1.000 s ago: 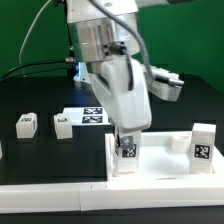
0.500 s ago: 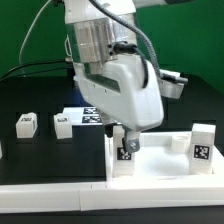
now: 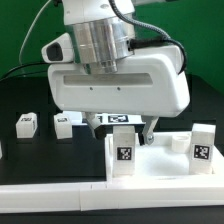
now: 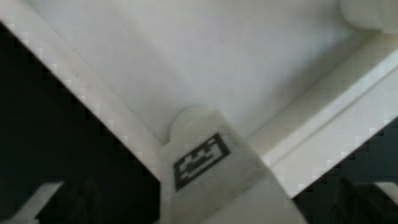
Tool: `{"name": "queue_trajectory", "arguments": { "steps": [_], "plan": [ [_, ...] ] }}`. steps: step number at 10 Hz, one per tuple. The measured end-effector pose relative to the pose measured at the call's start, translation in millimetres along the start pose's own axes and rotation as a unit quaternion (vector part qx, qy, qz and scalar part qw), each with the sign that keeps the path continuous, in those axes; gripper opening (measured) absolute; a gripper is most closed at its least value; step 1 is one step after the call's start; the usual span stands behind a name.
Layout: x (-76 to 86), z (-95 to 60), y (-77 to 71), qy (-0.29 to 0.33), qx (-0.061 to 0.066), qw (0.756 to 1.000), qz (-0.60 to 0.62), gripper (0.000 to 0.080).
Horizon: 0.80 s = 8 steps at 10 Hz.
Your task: Assemble square table
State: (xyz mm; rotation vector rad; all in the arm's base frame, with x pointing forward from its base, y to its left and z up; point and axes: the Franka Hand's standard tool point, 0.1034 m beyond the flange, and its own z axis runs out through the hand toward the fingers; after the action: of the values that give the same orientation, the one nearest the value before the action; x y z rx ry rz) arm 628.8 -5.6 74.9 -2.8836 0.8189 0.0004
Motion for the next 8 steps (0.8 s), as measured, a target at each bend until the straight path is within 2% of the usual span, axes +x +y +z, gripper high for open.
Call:
{"name": "queue_trajectory", "arguments": {
  "steps": [1,2,3,4,5,6,8],
  "plan": [
    [4.7,-1.7,-3.9,0.021,-0.022,0.994,-0.109,0.0649],
    [8.2,-2.5,-8.2,0.035,-0.023,0.986,-0.16,0.0649],
    [8.1,-2.0,-5.6,0.033,-0.023,0.991,-0.126,0.0496],
    [8.7,-2.2,-4.6,0.033,-0.024,0.991,-0.127,0.0496],
    [8.6,-2.1,-4.8,0.033,-0.023,0.992,-0.116,0.0358],
    [8.5,-2.0,-5.0,0.035,-0.021,0.997,-0.062,0.0284],
    [8.9,-1.9,-4.3,0.036,-0.019,0.999,0.001,0.0284]
  ]
}}
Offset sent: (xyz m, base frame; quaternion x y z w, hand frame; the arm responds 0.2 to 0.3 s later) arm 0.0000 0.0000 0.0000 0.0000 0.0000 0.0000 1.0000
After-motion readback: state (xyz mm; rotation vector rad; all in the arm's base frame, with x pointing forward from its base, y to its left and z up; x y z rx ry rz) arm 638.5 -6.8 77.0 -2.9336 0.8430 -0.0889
